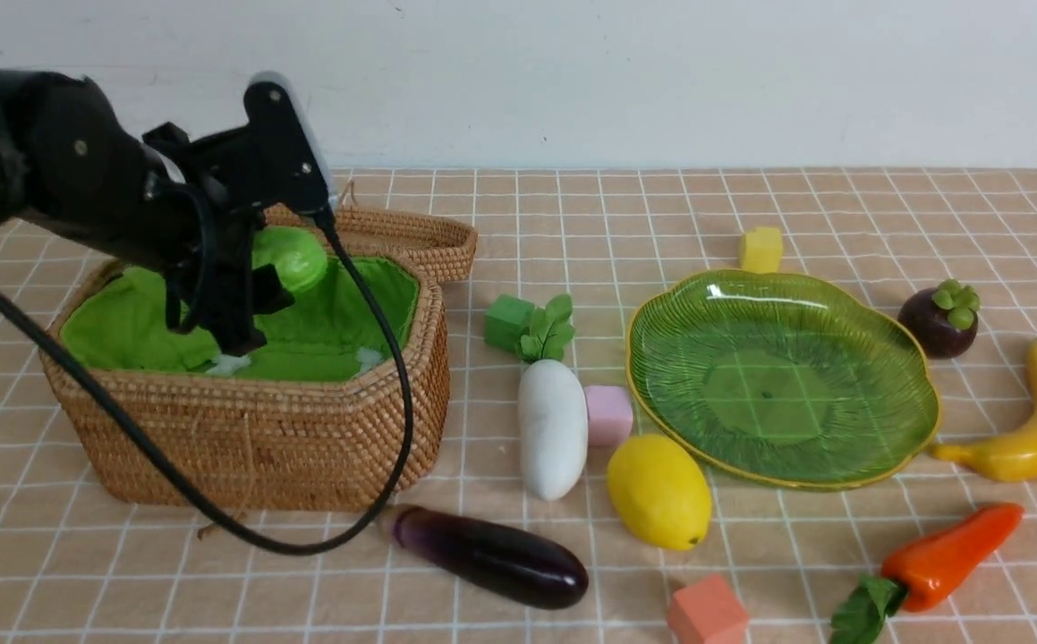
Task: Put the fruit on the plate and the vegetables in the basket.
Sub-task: Use the left arm to grab an eggplant and put it into the left basket
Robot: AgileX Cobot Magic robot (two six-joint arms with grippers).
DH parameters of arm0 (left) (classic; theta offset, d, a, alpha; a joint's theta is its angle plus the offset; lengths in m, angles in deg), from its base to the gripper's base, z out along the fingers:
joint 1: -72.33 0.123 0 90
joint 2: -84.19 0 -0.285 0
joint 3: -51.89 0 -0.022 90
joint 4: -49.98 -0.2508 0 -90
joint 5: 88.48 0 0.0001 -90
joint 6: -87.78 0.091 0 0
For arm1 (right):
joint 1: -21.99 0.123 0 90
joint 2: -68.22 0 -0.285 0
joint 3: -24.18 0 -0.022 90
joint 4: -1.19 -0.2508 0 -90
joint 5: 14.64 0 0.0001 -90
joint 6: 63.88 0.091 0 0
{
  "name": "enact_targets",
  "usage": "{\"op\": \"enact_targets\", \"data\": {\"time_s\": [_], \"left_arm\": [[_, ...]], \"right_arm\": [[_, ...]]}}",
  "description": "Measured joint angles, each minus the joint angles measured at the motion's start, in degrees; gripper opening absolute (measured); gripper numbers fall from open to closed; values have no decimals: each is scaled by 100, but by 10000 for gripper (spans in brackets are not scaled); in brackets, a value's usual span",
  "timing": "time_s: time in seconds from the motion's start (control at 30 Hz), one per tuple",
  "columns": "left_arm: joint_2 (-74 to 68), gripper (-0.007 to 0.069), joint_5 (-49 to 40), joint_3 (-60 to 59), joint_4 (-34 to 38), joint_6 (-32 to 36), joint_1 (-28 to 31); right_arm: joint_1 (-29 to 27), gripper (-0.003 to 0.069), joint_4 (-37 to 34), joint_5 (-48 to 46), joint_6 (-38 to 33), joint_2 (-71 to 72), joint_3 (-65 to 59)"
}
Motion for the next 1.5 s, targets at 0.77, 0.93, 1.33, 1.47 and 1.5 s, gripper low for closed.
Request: {"op": "enact_targets", "data": {"time_s": [0.77, 0.93, 1.33, 1.47, 1.5], "left_arm": [[-392, 509, -2037, 56, 844, 561, -3045], [-1175, 512, -1537, 56, 430, 561, -3096], [-1545, 391, -1503, 134, -11, 436, -3096], [-948, 391, -2023, 512, -205, -478, -3093], [-909, 391, -2052, 512, -234, -537, -3093]], "right_arm": [[0, 94, 283, -2263, 345, -79, 743], [0, 99, 276, -2554, 407, -79, 743], [0, 102, 258, -2571, 429, -79, 743], [0, 102, 258, -2433, 435, -79, 743], [0, 102, 258, -2420, 435, -79, 743]]}}
